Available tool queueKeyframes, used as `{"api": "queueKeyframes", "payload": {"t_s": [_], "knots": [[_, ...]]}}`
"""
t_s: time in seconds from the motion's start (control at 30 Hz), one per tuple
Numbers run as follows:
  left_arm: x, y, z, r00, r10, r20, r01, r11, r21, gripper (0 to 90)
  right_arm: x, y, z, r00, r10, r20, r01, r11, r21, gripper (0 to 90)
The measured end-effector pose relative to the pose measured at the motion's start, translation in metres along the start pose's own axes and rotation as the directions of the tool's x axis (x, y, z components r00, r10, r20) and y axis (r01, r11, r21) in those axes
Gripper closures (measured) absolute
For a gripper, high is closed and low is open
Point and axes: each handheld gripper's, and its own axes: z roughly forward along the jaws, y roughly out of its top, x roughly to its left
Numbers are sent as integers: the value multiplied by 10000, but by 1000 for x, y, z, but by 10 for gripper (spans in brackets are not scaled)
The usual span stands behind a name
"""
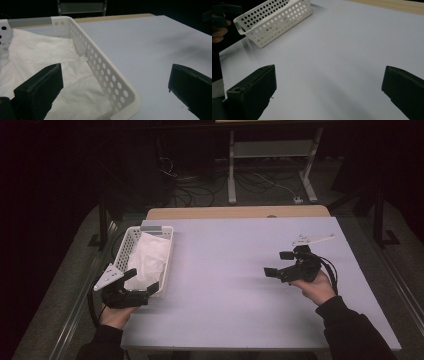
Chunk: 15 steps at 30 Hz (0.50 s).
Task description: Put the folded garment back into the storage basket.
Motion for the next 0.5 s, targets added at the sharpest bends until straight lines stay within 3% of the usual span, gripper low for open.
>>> {"api": "queueKeyframes", "payload": {"t_s": [0.5], "knots": [[0,-5,2,9998,-160,126,158,9998,141,0,-12,-19,-22,9988,223,439,-215,9996,-192,0]]}}
